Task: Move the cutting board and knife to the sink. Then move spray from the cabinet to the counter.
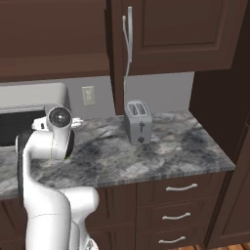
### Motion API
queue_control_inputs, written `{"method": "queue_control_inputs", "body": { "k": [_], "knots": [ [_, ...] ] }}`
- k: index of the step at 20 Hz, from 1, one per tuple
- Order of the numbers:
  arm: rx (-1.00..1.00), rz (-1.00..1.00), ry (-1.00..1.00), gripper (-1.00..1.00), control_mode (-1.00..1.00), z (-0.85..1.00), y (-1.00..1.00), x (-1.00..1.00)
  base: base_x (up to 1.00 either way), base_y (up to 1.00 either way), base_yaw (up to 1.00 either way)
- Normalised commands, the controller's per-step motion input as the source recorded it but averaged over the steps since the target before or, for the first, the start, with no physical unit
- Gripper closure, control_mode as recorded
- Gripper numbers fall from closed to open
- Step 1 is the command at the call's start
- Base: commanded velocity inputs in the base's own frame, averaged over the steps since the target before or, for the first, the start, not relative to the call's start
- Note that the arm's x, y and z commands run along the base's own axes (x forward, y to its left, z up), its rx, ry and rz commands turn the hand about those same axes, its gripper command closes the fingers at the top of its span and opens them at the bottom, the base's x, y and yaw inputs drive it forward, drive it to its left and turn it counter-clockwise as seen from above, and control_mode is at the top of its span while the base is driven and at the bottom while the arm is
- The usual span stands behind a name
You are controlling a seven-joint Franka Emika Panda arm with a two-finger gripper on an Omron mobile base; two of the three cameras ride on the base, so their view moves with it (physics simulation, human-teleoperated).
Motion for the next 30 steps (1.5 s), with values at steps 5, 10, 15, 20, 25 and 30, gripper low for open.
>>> {"method": "queue_control_inputs", "body": {
  "k": [5, 10, 15, 20, 25, 30],
  "knots": [
    [0.00, 0.00, -0.24, 1.00, -1.00, -0.37, 0.00, 0.26, 0.00, 0.00, 0.00],
    [0.03, 0.00, -0.17, 1.00, -1.00, -0.33, 0.00, 0.31, 0.00, 0.00, 0.00],
    [0.06, 0.00, -0.10, 1.00, -1.00, -0.33, 0.00, 0.38, 0.00, 0.00, 0.00],
    [0.04, 0.00, -0.01, 1.00, -1.00, -0.31, 0.00, 0.21, 0.00, 0.00, 0.00],
    [0.00, 0.00, 0.00, 1.00, -1.00, -0.37, 0.00, 0.15, 0.00, 0.00, 0.00],
    [0.00, 0.00, 0.00, 1.00, -1.00, -0.58, 0.00, 0.02, 0.00, 0.00, 0.00]
  ]
}}
